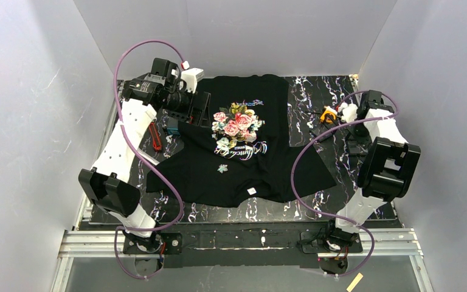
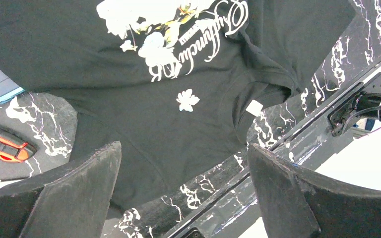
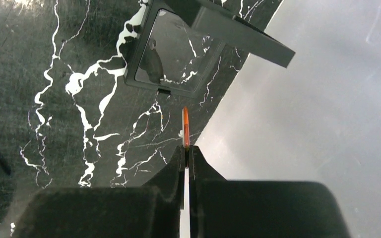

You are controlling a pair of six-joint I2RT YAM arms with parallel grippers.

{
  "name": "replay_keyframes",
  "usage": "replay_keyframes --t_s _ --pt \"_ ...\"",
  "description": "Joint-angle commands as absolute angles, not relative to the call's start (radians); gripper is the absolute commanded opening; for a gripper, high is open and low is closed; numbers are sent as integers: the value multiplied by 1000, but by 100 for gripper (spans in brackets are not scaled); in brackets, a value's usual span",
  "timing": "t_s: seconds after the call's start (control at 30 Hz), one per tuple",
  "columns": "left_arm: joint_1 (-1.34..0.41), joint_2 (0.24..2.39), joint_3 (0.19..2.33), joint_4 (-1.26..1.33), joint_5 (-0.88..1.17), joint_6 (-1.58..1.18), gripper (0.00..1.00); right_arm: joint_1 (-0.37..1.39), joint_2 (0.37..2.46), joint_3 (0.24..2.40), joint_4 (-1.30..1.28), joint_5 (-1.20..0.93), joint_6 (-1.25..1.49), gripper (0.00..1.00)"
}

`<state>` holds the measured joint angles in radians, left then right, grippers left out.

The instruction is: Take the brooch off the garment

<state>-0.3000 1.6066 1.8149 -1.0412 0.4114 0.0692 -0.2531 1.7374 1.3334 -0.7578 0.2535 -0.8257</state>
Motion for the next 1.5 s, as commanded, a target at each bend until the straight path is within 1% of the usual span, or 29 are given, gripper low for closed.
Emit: replay_keyframes --t_s 0.0,0.37,0.87,0.9,0.97,1.1,1.37,1.47 --pt "-293 1608 1862 -1059 447 48 98 -252 1762 1318 -665 260 -773 1" --pt "-287 1595 1857 -1049 485 26 98 -252 1793 1270 -525 287 -719 1" --pt "-284 1603 1814 -1048 521 16 98 -247 1851 1266 -455 294 -673 1" --pt "-283 1603 1814 -1048 524 14 98 -245 1851 1266 -456 292 -673 5" --pt "-284 1605 1814 -1048 523 14 98 -242 1853 1266 -463 283 -675 15" --pt "-282 1613 1821 -1048 531 8 98 -238 1848 1281 -504 240 -675 28" --pt "-282 1615 1818 -1048 553 8 98 -236 1839 1293 -544 190 -671 36" --pt "-283 1615 1808 -1047 558 8 98 -235 1829 1290 -550 172 -667 37"
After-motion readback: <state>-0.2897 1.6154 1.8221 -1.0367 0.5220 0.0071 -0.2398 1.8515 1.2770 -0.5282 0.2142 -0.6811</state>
